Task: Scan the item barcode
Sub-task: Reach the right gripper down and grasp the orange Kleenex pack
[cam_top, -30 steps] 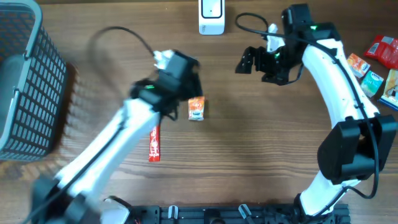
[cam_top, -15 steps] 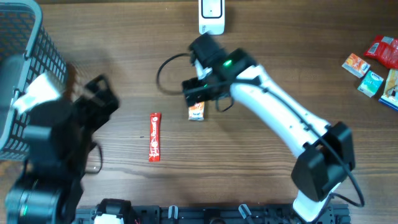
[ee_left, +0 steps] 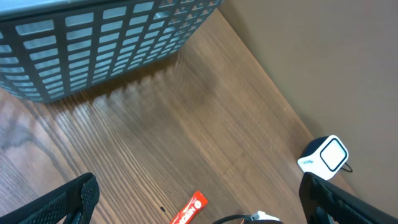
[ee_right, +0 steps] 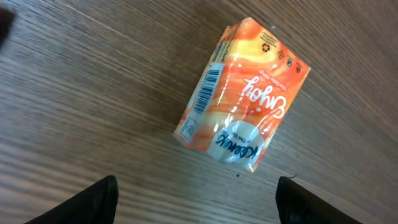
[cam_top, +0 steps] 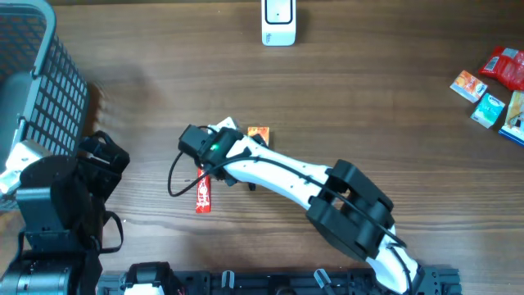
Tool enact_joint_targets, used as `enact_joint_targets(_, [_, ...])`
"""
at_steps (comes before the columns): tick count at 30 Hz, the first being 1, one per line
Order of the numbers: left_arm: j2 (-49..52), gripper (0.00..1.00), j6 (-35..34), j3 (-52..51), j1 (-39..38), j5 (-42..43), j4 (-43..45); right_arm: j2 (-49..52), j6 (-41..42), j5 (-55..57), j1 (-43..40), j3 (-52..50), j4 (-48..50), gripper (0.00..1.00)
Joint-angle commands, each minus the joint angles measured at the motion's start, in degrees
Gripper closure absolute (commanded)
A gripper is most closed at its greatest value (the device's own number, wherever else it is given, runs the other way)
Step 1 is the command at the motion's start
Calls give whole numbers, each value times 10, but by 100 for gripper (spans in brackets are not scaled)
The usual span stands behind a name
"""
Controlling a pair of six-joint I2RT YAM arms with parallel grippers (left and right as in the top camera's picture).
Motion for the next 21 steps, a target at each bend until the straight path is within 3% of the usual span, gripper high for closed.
enact_joint_targets(1, [3,0,-7,2,5,-10,-2,19,8,68,-3,2,7,30])
enact_joint_targets(7, [3,0,-7,2,5,-10,-2,23,-32,77,-3,2,39,40])
enact_joint_targets(11, [3,0,-7,2,5,-10,-2,25,-37,91,-3,2,48,59])
enact_joint_targets(21, [3,0,-7,2,5,-10,-9,35,-35,68,-4,2,63,65])
